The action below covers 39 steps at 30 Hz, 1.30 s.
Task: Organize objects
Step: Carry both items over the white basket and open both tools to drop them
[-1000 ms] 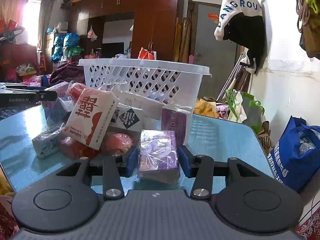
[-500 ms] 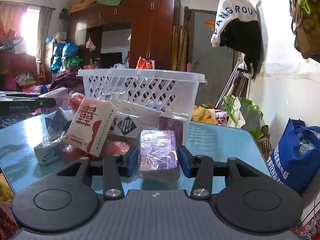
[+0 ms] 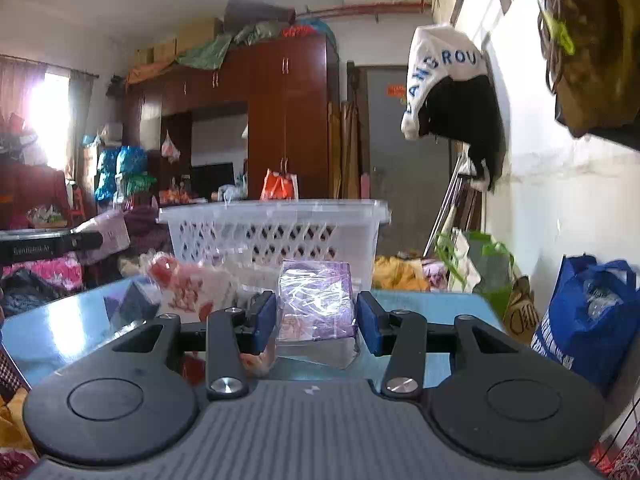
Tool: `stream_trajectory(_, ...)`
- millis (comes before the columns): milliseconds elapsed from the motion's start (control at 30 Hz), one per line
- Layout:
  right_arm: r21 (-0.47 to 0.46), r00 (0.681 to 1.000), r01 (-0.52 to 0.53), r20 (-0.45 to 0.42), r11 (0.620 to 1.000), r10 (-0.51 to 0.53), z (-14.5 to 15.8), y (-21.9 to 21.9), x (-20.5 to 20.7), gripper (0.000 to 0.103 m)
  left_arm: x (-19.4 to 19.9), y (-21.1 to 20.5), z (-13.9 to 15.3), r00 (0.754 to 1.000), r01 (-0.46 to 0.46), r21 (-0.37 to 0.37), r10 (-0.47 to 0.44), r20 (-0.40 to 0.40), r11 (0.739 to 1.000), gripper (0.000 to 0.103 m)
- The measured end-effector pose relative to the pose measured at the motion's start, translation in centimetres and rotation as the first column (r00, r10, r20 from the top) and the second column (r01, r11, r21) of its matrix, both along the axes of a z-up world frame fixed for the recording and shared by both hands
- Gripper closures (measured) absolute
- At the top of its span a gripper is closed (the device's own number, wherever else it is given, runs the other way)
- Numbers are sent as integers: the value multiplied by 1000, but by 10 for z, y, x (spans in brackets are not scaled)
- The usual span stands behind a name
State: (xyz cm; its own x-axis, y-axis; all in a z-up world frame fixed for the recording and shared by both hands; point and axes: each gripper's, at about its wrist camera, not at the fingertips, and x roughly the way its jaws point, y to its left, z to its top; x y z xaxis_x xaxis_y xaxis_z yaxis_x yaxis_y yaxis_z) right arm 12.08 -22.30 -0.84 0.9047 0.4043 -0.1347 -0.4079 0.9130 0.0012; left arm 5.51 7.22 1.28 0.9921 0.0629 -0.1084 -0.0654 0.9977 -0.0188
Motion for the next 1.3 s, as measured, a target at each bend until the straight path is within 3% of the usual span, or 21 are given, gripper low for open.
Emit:
stream_trajectory(267,75,996,-86,-13,993,87,18,-4,-1,55,-5,-9,15,999,23,1,-23,41,1000,62)
stream_trajectory(533,40,997,-63,48,997,61,45,11,7,55,10,-16,38,996,78,4,-78,45,997,62)
stream_trajectory(733,9,999,31,29,999,-31,69,26,42,55,34,-21,67,995,84,10,-84,45,996,62)
stream_trajectory(867,-74,996,59,65,996,-54,89,47,78,55,64,-24,91,998,66,28,-66,18,997,62)
stream_trajectory(1000,-83,1000,21,-10,996,-22,99,57,125,55,104,-24,109,999,43,44,-42,-17,998,62)
stream_trajectory(1033,-83,999,18,-35,996,-21,99,59,135,55,118,-23,112,998,45,35,-43,-55,998,62)
stream_trajectory(1167,-159,994,57,-79,986,-70,89,70,163,55,155,-18,105,982,70,-14,-72,-176,997,62)
stream_trajectory(1300,-166,995,37,-82,985,-52,81,71,165,55,172,-20,89,971,82,-12,-82,-224,997,60)
